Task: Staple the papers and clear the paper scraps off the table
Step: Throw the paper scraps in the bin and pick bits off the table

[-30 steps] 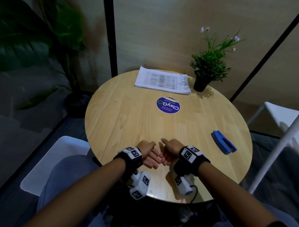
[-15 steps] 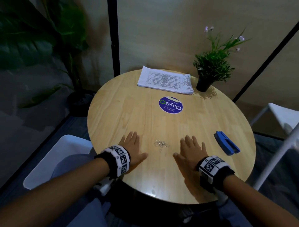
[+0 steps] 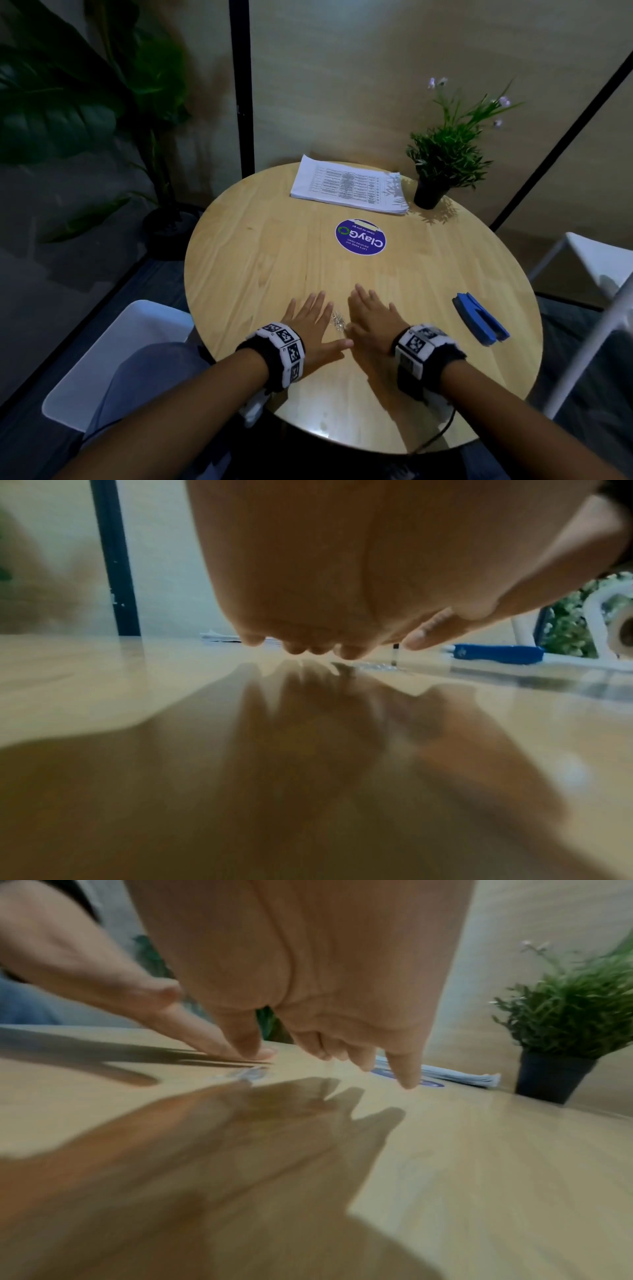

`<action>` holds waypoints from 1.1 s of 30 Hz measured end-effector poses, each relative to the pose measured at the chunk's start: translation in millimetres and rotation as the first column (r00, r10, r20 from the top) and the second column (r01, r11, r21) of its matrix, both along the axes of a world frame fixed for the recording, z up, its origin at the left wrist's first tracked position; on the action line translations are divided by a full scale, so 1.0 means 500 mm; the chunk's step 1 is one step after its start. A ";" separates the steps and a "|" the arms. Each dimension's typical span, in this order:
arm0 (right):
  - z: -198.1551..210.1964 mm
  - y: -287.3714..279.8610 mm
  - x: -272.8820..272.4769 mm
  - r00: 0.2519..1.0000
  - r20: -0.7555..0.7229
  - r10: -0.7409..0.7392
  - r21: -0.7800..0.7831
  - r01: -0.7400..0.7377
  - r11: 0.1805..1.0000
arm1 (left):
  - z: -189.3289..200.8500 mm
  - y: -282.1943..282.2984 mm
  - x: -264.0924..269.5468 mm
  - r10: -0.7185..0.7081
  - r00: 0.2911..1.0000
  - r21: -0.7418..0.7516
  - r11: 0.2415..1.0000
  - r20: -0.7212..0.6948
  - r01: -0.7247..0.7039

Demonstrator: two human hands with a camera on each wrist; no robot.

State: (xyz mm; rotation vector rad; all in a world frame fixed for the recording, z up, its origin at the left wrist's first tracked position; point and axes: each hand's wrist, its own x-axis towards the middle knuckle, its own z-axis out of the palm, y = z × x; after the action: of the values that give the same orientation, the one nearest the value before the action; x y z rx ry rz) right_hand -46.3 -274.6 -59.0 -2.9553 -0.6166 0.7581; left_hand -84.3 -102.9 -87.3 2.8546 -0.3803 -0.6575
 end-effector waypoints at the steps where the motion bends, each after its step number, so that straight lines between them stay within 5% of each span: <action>1: 0.008 -0.001 0.020 1.000 0.007 -0.025 0.042 0.024 0.999 | 0.004 0.003 0.005 0.029 1.000 -0.022 0.999 0.000 -0.029; 6: 0.003 0.037 0.095 0.995 -0.034 -0.091 0.148 0.095 0.984 | 0.008 0.038 0.024 0.207 0.978 -0.100 0.973 -0.024 -0.208; 13: 0.014 0.086 0.058 0.995 -0.051 0.083 0.017 -0.082 0.996 | 0.026 0.060 0.002 0.075 0.992 -0.052 0.995 -0.099 -0.081; 18: 0.001 0.035 -0.020 0.986 -0.086 0.143 0.078 -0.136 0.988 | 0.058 0.054 0.018 0.180 0.982 -0.187 0.968 0.057 -0.166; 22: 0.022 0.009 -0.030 0.979 -0.050 -0.200 0.391 0.203 0.898 | 0.059 0.047 0.010 0.276 0.961 -0.213 0.939 0.006 -0.268; 24: 0.024 -0.011 -0.012 0.948 0.040 -0.316 0.402 0.274 0.874 | 0.062 0.050 0.007 0.305 0.951 -0.185 0.933 -0.046 -0.308; 28: 0.020 -0.025 0.002 0.918 0.036 -0.394 0.259 0.373 0.891 | 0.055 0.054 0.009 0.356 0.930 -0.174 0.914 -0.093 -0.367; 33: -0.014 0.018 -0.019 0.891 0.001 -0.455 0.401 0.416 0.816 | 0.061 0.004 0.032 0.372 0.921 -0.260 0.884 -0.113 -0.389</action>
State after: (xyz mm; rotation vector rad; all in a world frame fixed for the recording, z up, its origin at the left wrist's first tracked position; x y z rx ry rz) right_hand -55.9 -265.5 -66.1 -2.6085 -0.0561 0.3899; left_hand -68.2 -100.9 -56.6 2.5256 0.0974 -0.5586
